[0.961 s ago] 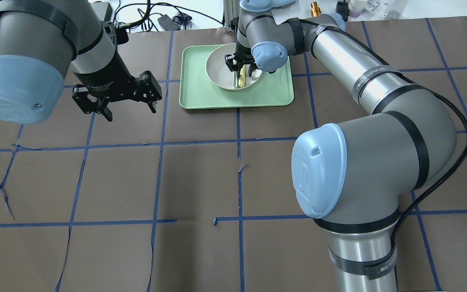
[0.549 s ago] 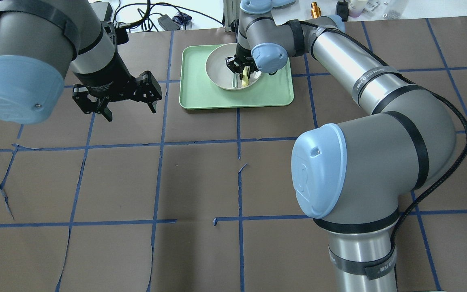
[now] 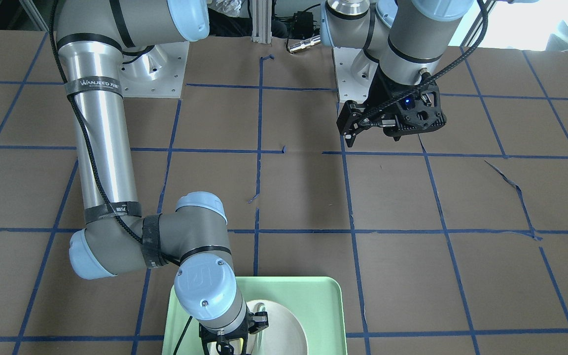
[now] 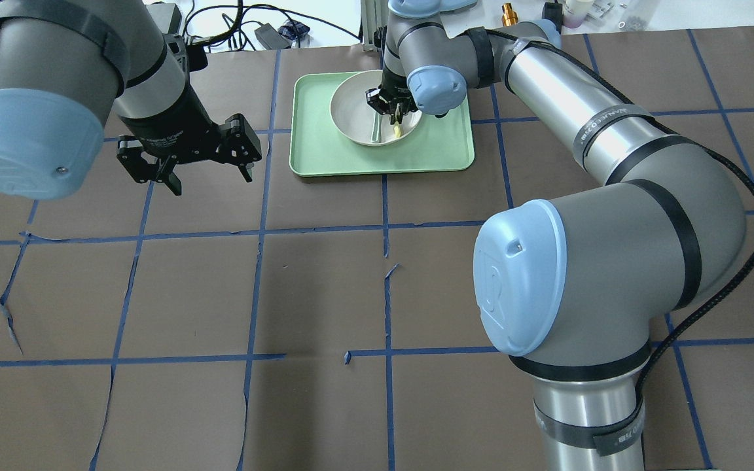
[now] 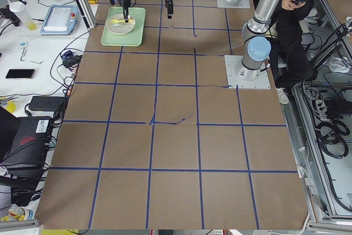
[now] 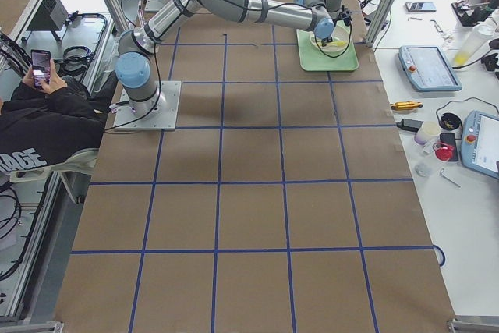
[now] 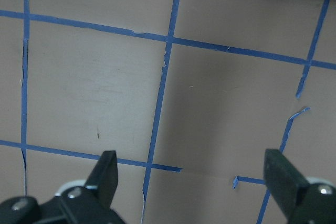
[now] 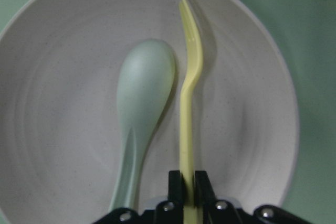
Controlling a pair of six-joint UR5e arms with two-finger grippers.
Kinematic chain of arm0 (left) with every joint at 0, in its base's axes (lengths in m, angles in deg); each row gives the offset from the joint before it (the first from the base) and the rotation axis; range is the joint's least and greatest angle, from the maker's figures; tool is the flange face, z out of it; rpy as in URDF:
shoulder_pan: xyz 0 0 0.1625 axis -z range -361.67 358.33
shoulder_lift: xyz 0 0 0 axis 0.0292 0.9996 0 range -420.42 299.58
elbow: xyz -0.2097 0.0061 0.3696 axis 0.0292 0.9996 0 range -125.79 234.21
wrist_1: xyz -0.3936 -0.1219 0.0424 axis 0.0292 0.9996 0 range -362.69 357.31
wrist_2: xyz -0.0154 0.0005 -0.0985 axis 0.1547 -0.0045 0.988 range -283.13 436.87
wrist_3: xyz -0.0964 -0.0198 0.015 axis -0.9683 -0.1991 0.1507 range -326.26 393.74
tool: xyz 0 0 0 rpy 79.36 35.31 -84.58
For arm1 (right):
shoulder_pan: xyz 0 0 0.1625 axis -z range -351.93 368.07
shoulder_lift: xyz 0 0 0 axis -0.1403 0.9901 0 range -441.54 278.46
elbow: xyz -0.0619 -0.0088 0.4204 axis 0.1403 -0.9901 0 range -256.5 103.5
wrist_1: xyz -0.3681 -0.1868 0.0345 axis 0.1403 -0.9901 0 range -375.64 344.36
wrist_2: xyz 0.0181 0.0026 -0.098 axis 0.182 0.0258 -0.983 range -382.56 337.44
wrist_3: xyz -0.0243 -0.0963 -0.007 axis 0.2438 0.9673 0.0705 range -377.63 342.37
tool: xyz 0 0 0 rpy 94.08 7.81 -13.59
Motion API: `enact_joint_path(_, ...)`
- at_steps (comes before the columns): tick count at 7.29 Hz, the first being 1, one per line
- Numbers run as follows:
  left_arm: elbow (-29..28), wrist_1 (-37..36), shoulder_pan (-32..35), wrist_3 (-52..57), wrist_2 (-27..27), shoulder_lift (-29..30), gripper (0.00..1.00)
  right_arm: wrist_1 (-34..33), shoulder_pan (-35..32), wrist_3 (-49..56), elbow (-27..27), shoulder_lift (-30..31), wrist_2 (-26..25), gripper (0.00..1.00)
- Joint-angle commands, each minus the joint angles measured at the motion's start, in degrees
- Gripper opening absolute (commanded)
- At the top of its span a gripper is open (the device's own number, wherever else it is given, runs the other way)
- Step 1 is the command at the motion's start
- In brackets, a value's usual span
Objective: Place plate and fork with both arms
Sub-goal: 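Lift the yellow fork out of the plate with the right gripper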
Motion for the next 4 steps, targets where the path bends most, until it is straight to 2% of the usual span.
enact_joint_path(1,-0.03,-0.05,0.0,0.06,0.0,-0.06,1.0,0.12,0.7,2.53,0.25,1.65,-2.31,0.24)
enact_joint_path(4,-0.03,-0.05,0.0,0.06,0.0,-0.06,1.0,-0.15,0.79,1.93,1.66,1.66,-1.89,0.24)
